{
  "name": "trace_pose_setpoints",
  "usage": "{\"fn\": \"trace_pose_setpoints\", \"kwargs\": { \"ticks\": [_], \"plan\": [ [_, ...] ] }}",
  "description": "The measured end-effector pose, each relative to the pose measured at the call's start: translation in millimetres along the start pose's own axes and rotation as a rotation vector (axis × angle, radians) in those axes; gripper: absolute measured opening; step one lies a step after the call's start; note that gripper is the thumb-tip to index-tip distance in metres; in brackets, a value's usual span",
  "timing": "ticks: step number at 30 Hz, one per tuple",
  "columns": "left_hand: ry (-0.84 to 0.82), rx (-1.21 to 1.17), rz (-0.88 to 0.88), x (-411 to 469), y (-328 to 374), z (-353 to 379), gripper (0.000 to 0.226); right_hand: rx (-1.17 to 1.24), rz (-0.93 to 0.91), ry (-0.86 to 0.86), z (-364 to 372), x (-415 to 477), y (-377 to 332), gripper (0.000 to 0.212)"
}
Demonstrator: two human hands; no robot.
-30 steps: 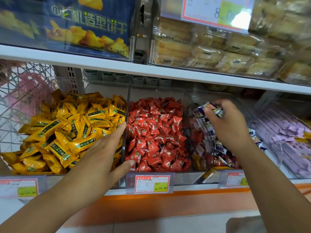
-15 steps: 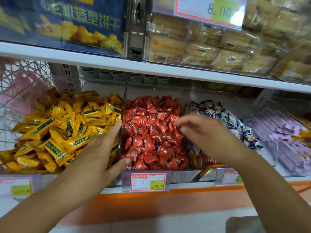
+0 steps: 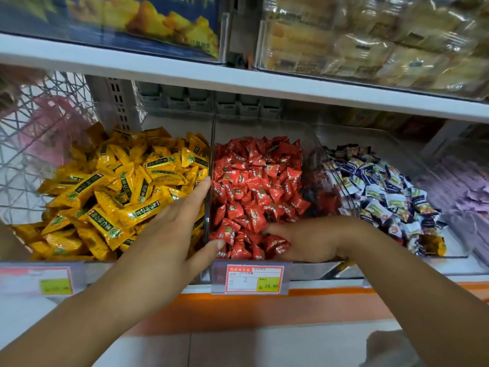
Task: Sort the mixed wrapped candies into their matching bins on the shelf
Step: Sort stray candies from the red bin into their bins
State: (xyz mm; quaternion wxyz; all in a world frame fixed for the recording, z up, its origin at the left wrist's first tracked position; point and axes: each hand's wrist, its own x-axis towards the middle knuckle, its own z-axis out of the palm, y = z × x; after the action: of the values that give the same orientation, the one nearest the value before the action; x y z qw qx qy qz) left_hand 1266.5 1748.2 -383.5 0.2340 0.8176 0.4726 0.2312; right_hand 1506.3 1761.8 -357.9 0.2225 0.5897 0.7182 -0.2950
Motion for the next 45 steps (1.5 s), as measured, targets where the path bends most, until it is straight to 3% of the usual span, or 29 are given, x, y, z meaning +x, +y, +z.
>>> {"fn": "trace_pose_setpoints", "kwargs": {
  "ticks": [10, 20, 26, 30, 33, 36, 39, 40, 42, 45],
  "plan": [
    [0.012, -0.009, 0.001, 0.0, -0.2, 0.2, 0.088, 0.367, 0.007, 0.116, 12.1, 2.8, -6.0, 0.046],
    [0.041, -0.02, 0.005, -1.1, 1.5, 1.3, 0.088, 0.472, 0.059, 0.175, 15.5, 8.8, -10.3, 0.05],
    [0.038, -0.023, 0.016, -0.9, -1.1, 0.9, 0.087, 0.801, 0.149, 0.454, 11.8, 6.9, -4.5, 0.073],
    [0.041, -0.025, 0.006, -1.8, -0.8, 0.8, 0.089, 1.012, 0.111, 0.647, -4.4, 2.2, -4.4, 0.07],
    [0.04, -0.015, 0.017, -1.2, -0.8, 1.2, 0.09, 1.166, 0.049, 0.729, -17.1, 7.7, -14.0, 0.049],
    [0.038, -0.016, 0.019, -0.9, -1.7, 0.7, 0.087, 1.266, -0.021, 0.781, -26.9, 21.2, -27.4, 0.058],
    [0.018, -0.019, 0.014, -1.7, -1.2, -0.7, 0.086, 1.259, -0.065, 0.695, -36.4, 26.8, -30.9, 0.092],
    [0.014, -0.015, 0.013, -2.1, -1.1, -1.1, 0.086, 1.217, -0.067, 0.67, -39.4, 23.8, -29.2, 0.087],
    [0.003, -0.009, 0.006, -2.4, -0.7, -1.5, 0.086, 1.044, -0.064, 0.659, -44.2, 9.9, -23.3, 0.057],
    [-0.007, -0.004, 0.003, -1.1, -0.6, -1.7, 0.086, 0.612, 0.004, 0.708, -40.0, -13.4, -9.3, 0.027]
  ]
}}
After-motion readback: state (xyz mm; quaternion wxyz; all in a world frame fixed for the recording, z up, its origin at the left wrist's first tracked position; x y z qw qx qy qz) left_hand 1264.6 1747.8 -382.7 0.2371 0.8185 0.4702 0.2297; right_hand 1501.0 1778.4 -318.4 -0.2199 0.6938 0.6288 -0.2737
